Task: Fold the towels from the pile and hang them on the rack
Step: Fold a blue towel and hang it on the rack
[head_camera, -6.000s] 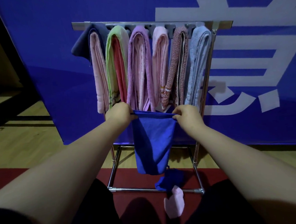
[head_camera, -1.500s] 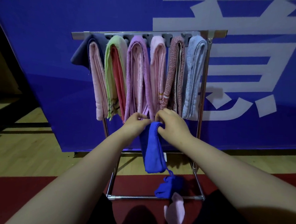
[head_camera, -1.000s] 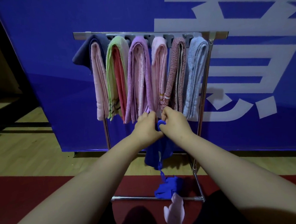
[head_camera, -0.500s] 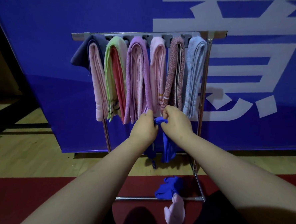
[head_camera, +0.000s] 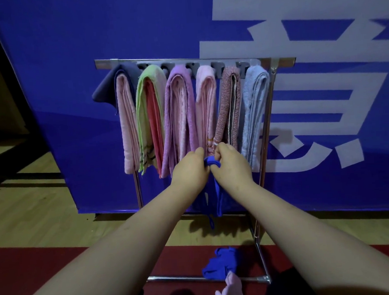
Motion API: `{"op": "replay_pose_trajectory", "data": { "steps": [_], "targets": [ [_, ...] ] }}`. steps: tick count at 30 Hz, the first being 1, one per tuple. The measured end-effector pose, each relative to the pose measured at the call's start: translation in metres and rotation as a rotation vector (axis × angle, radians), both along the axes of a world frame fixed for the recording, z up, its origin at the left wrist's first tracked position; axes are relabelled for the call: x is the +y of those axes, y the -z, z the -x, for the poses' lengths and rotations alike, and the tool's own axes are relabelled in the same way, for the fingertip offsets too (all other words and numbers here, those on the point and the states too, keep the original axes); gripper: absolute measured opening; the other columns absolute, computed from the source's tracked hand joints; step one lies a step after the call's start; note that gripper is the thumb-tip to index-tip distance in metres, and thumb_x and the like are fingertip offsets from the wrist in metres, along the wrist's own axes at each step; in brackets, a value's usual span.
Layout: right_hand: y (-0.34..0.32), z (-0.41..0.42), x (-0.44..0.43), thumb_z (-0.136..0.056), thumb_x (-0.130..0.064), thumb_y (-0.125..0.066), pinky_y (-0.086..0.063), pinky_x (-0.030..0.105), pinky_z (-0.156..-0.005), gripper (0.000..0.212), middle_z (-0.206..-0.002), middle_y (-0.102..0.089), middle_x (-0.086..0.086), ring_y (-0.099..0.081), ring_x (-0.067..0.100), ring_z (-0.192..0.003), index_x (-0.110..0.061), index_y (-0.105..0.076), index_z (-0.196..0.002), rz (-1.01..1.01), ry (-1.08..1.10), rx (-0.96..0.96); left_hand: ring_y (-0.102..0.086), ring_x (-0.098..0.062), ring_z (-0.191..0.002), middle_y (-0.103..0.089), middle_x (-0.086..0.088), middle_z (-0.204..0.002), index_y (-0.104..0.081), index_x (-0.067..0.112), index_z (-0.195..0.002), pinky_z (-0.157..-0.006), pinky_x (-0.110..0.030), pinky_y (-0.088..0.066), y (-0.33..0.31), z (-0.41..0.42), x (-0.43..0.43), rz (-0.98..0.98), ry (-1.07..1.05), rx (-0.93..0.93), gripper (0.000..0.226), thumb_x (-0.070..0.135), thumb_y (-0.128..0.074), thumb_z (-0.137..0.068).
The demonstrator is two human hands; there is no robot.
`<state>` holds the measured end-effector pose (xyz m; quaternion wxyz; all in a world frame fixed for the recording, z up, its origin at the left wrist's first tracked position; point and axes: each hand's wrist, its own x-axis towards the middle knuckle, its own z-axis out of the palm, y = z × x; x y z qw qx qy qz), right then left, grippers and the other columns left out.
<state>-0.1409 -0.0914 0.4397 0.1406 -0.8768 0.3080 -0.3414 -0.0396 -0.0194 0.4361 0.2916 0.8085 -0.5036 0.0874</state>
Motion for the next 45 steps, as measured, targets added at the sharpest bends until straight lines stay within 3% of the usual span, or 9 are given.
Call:
{"op": "replay_pose_trajectory", "data": {
  "steps": [3,7,12,16,28,36,39,41,45],
  "targets": [
    [-0.011,-0.007,-0.008,-0.078,-0.009,-0.063,-0.051,0.044,-0.068,0.023,-0.096,-0.050,-0.003,-0.054,0.022,-0.083,-0.021,-0.046,-0.089,0.039,0.039,-0.030,-0.047,-0.024,-0.069,-0.042,0.000,-0.079,-0.034,0.018,-0.084,-0.056,-0.034,-0.030,-0.014,-0.002,-0.008,0.066,0.004,0.014,0.020,0.023,-0.051,-0.092],
    [-0.029,-0.017,-0.024,-0.077,-0.008,-0.063,-0.046,0.036,-0.070,0.031,-0.106,-0.051,0.001,-0.054,0.023,-0.095,-0.019,-0.047,-0.102,0.053,0.108,-0.085,-0.043,-0.024,-0.067,-0.038,0.003,-0.076,-0.031,0.018,-0.082,-0.054,-0.034,-0.028,-0.039,-0.006,-0.022,0.112,-0.016,-0.023,0.019,0.022,-0.048,-0.091],
    [-0.065,-0.032,-0.041,-0.080,-0.010,-0.058,-0.045,0.038,-0.066,0.016,-0.097,-0.055,0.003,-0.055,0.026,-0.081,-0.015,-0.046,-0.089,-0.016,0.078,-0.184,-0.043,-0.026,-0.071,-0.041,0.000,-0.083,-0.032,0.017,-0.084,-0.059,-0.036,-0.031,-0.074,-0.016,-0.038,0.144,-0.055,-0.061,0.019,0.024,-0.048,-0.091],
    [-0.102,-0.045,-0.050,-0.080,-0.006,-0.057,-0.043,0.040,-0.066,0.019,-0.097,-0.053,0.005,-0.052,0.029,-0.079,-0.014,-0.042,-0.088,0.037,0.040,-0.230,-0.053,-0.033,-0.082,-0.047,-0.006,-0.094,-0.031,0.019,-0.089,-0.059,-0.037,-0.035,-0.100,-0.032,-0.052,0.192,-0.099,-0.079,0.021,0.023,-0.052,-0.089],
    [-0.184,-0.076,-0.085,-0.081,-0.007,-0.059,-0.044,0.045,-0.068,0.020,-0.095,-0.052,0.007,-0.051,0.030,-0.078,-0.013,-0.042,-0.089,0.151,-0.030,-0.402,-0.039,-0.027,-0.073,-0.045,-0.006,-0.081,-0.037,0.012,-0.083,-0.059,-0.033,-0.022,-0.184,-0.062,-0.092,0.583,0.012,0.003,0.019,0.004,-0.054,-0.079],
    [-0.206,-0.109,-0.111,-0.085,-0.007,-0.055,-0.038,0.041,-0.062,0.020,-0.105,-0.050,0.012,-0.054,0.035,-0.082,-0.012,-0.044,-0.100,0.295,0.077,-0.104,-0.044,-0.029,-0.070,-0.047,-0.011,-0.090,-0.037,0.011,-0.091,-0.048,-0.028,-0.019,-0.207,-0.096,-0.117,0.401,-0.109,-0.043,0.020,0.006,-0.056,-0.088],
    [-0.206,-0.116,-0.118,-0.088,-0.006,-0.054,-0.031,0.036,-0.062,0.027,-0.113,-0.049,0.013,-0.056,0.034,-0.090,-0.010,-0.045,-0.113,0.312,0.123,0.044,-0.057,-0.035,-0.095,-0.054,-0.017,-0.109,-0.053,0.005,-0.104,-0.066,-0.032,-0.037,-0.199,-0.103,-0.128,0.218,-0.146,-0.115,0.016,0.012,-0.057,-0.090],
    [-0.203,-0.117,-0.121,-0.088,-0.005,-0.054,-0.031,0.036,-0.063,0.031,-0.114,-0.048,0.014,-0.057,0.035,-0.091,-0.010,-0.044,-0.117,0.323,0.141,0.076,-0.054,-0.036,-0.103,-0.050,-0.019,-0.118,-0.056,0.004,-0.112,-0.077,-0.035,-0.039,-0.190,-0.104,-0.133,0.196,-0.148,-0.136,0.024,0.016,-0.057,-0.091],
    [-0.195,-0.114,-0.127,-0.088,-0.002,-0.051,-0.035,0.037,-0.065,0.034,-0.113,-0.053,0.016,-0.059,0.038,-0.096,-0.009,-0.042,-0.120,0.349,0.180,0.122,-0.045,-0.036,-0.106,-0.047,-0.016,-0.116,-0.053,0.007,-0.116,-0.081,-0.037,-0.034,-0.174,-0.104,-0.143,0.171,-0.201,-0.280,0.026,0.019,-0.054,-0.093]
  ]
}}
